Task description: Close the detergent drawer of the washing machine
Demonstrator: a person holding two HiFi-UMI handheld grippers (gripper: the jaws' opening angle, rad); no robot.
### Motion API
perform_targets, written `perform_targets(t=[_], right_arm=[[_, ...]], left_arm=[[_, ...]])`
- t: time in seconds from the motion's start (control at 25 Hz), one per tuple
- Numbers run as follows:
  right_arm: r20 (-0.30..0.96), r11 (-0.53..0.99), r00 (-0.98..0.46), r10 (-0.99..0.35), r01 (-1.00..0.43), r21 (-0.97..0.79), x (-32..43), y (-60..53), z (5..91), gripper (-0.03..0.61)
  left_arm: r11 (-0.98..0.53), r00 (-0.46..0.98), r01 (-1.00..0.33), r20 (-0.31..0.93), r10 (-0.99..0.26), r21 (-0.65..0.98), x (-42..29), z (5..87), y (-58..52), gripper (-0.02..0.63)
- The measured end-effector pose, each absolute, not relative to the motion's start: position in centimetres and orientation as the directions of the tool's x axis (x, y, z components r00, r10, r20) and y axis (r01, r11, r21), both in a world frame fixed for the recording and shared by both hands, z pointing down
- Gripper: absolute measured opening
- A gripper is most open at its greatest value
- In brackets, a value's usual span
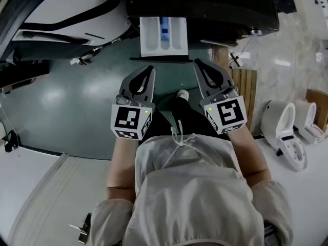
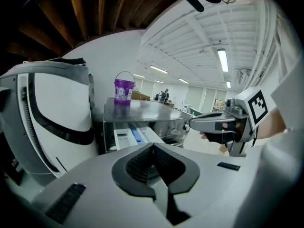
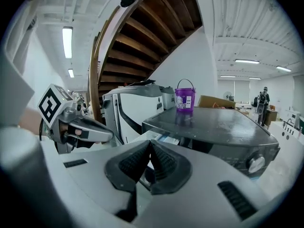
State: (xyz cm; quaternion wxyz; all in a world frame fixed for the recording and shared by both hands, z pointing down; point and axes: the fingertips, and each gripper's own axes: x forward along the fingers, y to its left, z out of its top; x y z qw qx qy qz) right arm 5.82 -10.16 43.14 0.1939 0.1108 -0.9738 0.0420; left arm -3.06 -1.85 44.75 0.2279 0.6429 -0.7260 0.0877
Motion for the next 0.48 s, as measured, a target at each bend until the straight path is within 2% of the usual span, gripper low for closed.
perform_targets(t=[0.28, 0.48], right_arm=[[0.401, 0.981, -0.906, -0.136, -0.18, -0.075, 6.4, -10.3, 46.9, 0.005], [0.406, 0.98, -0.905, -0.124, -0.176, -0.094, 6.5, -10.9, 48.7, 0.005]], left_arm=[[0.242, -0.123, -0.954, 0.507, -0.853, 0.175, -2.3, 50.2, -1.8, 0.02], [0.269, -0.149, -0.948, 0.51, -0.847, 0.17, -2.1, 52.3, -2.9, 0.02]])
